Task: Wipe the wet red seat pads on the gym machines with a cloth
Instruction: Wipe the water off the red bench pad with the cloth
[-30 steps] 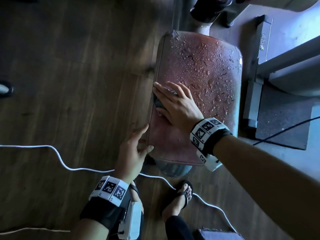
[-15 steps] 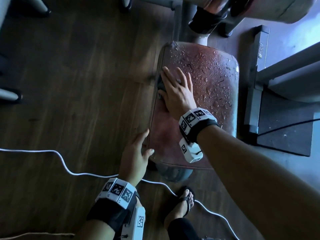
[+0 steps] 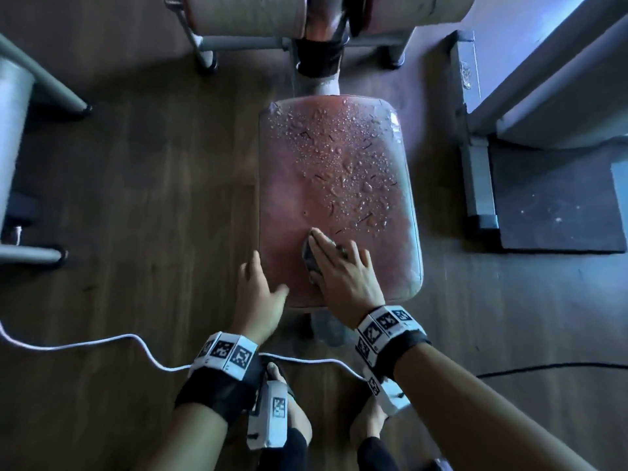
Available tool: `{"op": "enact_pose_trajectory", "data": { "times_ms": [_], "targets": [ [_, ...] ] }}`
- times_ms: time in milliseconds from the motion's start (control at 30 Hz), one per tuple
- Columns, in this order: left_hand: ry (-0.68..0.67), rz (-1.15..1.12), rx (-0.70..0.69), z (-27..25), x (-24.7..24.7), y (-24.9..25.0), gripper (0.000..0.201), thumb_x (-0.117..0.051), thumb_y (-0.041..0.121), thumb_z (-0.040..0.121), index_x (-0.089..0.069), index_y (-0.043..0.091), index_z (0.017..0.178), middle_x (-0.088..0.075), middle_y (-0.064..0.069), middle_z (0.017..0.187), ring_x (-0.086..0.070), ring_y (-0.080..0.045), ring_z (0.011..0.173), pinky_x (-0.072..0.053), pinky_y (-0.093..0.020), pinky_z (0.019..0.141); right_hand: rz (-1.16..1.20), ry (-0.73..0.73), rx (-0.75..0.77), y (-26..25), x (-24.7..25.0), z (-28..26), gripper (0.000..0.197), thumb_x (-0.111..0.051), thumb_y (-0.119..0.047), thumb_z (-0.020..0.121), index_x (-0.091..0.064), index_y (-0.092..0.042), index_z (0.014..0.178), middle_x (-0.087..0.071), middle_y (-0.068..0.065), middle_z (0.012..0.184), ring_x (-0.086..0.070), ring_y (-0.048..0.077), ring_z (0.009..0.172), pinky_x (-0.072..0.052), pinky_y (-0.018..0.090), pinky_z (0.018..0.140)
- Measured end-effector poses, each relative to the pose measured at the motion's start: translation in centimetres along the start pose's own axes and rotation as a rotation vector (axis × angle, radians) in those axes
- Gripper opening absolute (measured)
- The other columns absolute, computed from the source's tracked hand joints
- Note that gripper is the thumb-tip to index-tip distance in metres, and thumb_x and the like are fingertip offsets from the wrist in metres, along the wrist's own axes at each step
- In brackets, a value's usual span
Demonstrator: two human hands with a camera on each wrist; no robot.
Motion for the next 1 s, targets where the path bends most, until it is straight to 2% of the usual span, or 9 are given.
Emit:
{"op": "enact_pose_trajectory", "data": {
  "times_ms": [167,267,367,500,633,733,833,933,1000],
  "targets": [
    [-0.075,0.134,0.011,0.7,-2.1,2.9,0.126,-0.080,0.032,0.079,0.020,0.020,0.154,0.023,-0.015,0.161,0.010,-0.032,0.151,-0.004,-0.045,0.121,-0.026,-0.034,-0.002,3.4,1.3,-3.3,0.064,-0.052,-0.042,0.091,-0.037,-0.018,0.149,-0.031,-0.008,0.157,-0.046,0.026,0.101,-0.046,0.040,0.079],
    [-0.103,0.227,0.059,1.1,-3.2,3.2,0.153,-0.090,0.046,0.061,0.034,0.021,0.148,0.034,-0.019,0.156,0.014,-0.041,0.148,-0.003,-0.051,0.119,-0.036,-0.064,-0.024,5.4,1.7,-4.5,0.065,-0.055,-0.042,0.091,-0.037,-0.019,0.148,-0.035,-0.006,0.153,-0.046,0.025,0.101,-0.044,0.040,0.078],
    [-0.073,0.281,0.061,1.2,-3.6,2.8,0.168,-0.094,0.054,0.044,0.037,0.023,0.146,0.033,-0.022,0.155,0.009,-0.043,0.149,-0.006,-0.053,0.119,-0.012,-0.095,-0.005,6.3,2.1,-4.8,0.063,-0.051,-0.043,0.092,-0.034,-0.022,0.149,-0.040,-0.005,0.146,-0.047,0.027,0.104,-0.046,0.044,0.081],
    [-0.056,0.311,0.058,1.5,-3.7,2.5,0.172,-0.094,0.056,0.038,0.035,0.024,0.147,0.030,-0.020,0.157,0.002,-0.042,0.149,-0.012,-0.053,0.118,-0.005,-0.097,0.039,5.9,2.2,-3.5,0.060,-0.051,-0.039,0.092,-0.037,-0.021,0.147,-0.042,-0.004,0.144,-0.048,0.028,0.102,-0.045,0.045,0.079],
    [-0.014,0.332,0.048,1.7,-3.8,2.4,0.172,-0.095,0.056,0.037,0.033,0.025,0.148,0.025,-0.018,0.159,-0.008,-0.042,0.148,-0.018,-0.053,0.117,-0.036,-0.082,0.249,4.3,1.8,-2.5,0.057,-0.048,-0.024,0.089,-0.041,-0.017,0.146,-0.039,-0.006,0.150,-0.048,0.027,0.101,-0.042,0.040,0.077],
    [-0.038,0.307,0.070,2.1,-3.9,2.3,0.175,-0.096,0.052,0.034,0.036,0.027,0.146,0.029,-0.018,0.158,0.001,-0.040,0.150,-0.013,-0.052,0.119,-0.053,-0.068,0.330,4.3,1.8,-1.5,0.057,-0.048,-0.029,0.095,-0.036,-0.020,0.149,-0.036,-0.011,0.153,-0.049,0.026,0.100,-0.041,0.037,0.078],
    [-0.067,0.304,0.083,2.4,-3.9,2.1,0.178,-0.097,0.052,0.032,0.041,0.030,0.142,0.035,-0.019,0.155,0.008,-0.039,0.150,-0.010,-0.052,0.120,-0.028,-0.054,0.247,4.8,1.9,-0.8,0.055,-0.043,-0.039,0.099,-0.030,-0.027,0.151,-0.028,-0.015,0.157,-0.046,0.025,0.103,-0.042,0.039,0.080],
    [-0.079,0.299,0.080,2.5,-4.1,2.0,0.179,-0.097,0.053,0.031,0.042,0.031,0.141,0.036,-0.018,0.154,0.009,-0.039,0.150,-0.010,-0.052,0.119,0.042,-0.032,0.034,4.8,1.7,-0.7,0.057,-0.047,-0.037,0.095,-0.032,-0.029,0.150,-0.028,-0.017,0.157,-0.040,0.025,0.105,-0.040,0.042,0.080],
    [-0.068,0.303,0.079,2.4,-4.0,2.1,0.179,-0.096,0.055,0.030,0.042,0.031,0.142,0.035,-0.017,0.155,0.005,-0.039,0.150,-0.011,-0.052,0.119,0.051,-0.022,0.013,3.9,1.5,-1.1,0.057,-0.050,-0.035,0.094,-0.035,-0.028,0.149,-0.030,-0.016,0.156,-0.037,0.026,0.104,-0.038,0.042,0.079]
  ]
}}
Point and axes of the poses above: each hand's wrist, its own z-axis towards the middle knuckle, its own x-axis out of the back of the hand, y = z × x, the point moved 6 cm from there along z, towards the middle knuckle
